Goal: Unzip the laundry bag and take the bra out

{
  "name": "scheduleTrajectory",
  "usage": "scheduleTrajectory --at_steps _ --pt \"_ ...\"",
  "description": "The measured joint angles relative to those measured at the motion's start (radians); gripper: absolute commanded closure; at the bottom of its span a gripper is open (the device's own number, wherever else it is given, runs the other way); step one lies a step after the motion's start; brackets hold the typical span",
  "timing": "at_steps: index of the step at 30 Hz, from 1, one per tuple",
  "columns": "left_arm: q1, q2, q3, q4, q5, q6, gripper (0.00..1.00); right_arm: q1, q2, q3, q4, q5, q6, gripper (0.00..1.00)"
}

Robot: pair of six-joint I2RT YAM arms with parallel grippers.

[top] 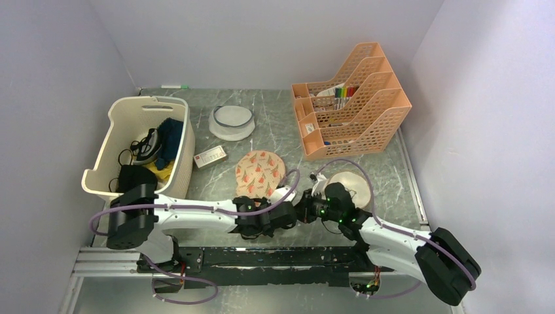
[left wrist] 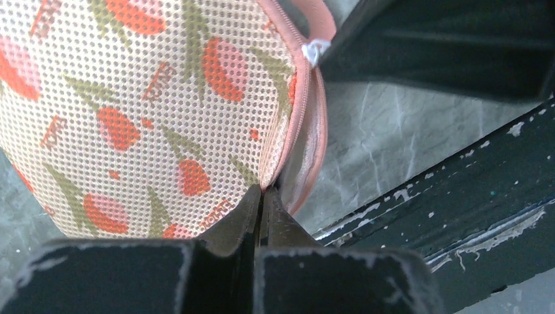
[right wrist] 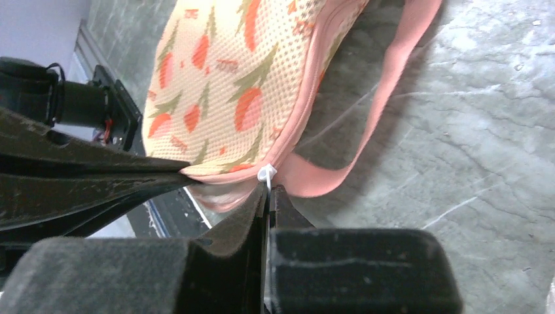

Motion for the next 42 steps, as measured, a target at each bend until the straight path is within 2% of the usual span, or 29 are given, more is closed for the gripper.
scheduleTrajectory --at_steps 9,23,25,30,32,36,42 --pt "-0.019 -0.138 -0.130 0.034 -0.028 -0.077 0.93 -0.002 0.145 0.091 0.000 0.065 -0.015 1.00" --pt "-0.019 -0.272 -0.175 -0.010 -0.050 -0.166 0.93 -0.024 0.268 0.137 0.089 0.075 -0.022 1.00" --pt "-0.019 -0.288 -0.178 -0.015 -0.048 -0.166 0.86 -0.027 0.281 0.142 0.116 0.050 -0.023 1.00" --pt "-0.020 -0.295 -0.175 -0.038 -0.023 -0.158 0.50 -0.035 0.298 0.137 0.196 -0.032 -0.008 1.00" --pt "-0.023 -0.293 -0.156 -0.051 -0.011 -0.153 0.41 -0.034 0.294 0.124 0.229 -0.058 0.006 1.00" --pt "-0.025 -0.258 -0.071 -0.048 -0.012 -0.137 0.32 -0.013 0.260 0.086 0.267 -0.081 0.045 1.00" --pt "-0.026 -0.123 0.025 -0.037 -0.052 -0.129 0.32 0.028 0.187 0.049 0.288 -0.090 0.097 1.00"
